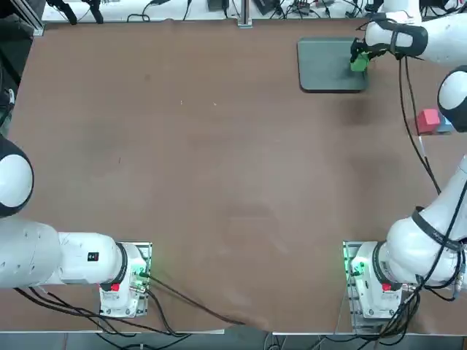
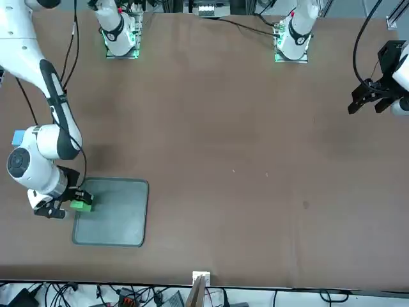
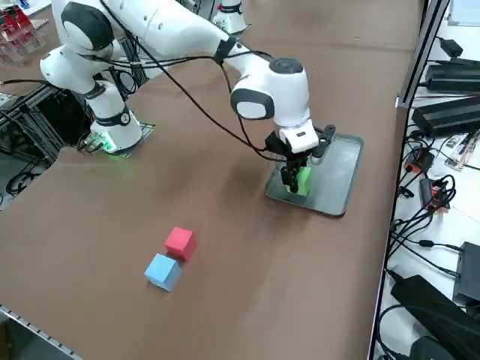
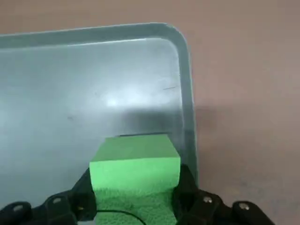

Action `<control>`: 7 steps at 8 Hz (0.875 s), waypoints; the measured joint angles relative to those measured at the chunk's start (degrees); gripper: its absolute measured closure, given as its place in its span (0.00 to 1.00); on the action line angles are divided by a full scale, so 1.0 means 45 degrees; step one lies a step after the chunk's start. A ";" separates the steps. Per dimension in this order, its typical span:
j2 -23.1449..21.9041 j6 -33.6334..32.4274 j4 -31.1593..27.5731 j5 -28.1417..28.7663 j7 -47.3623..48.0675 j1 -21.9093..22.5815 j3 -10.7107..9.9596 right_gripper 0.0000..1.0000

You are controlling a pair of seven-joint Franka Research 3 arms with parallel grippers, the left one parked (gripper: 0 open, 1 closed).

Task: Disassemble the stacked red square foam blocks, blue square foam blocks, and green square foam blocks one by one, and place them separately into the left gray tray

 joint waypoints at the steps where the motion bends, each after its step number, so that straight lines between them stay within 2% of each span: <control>1: 0.0107 0.0074 0.0033 -0.0032 0.0022 0.0083 -0.0006 0.23; 3: 0.0155 0.0088 0.0133 -0.0199 0.0043 0.0143 -0.0019 0.00; 7: 0.0141 0.0078 0.0259 -0.0440 0.0045 0.0174 -0.0035 0.00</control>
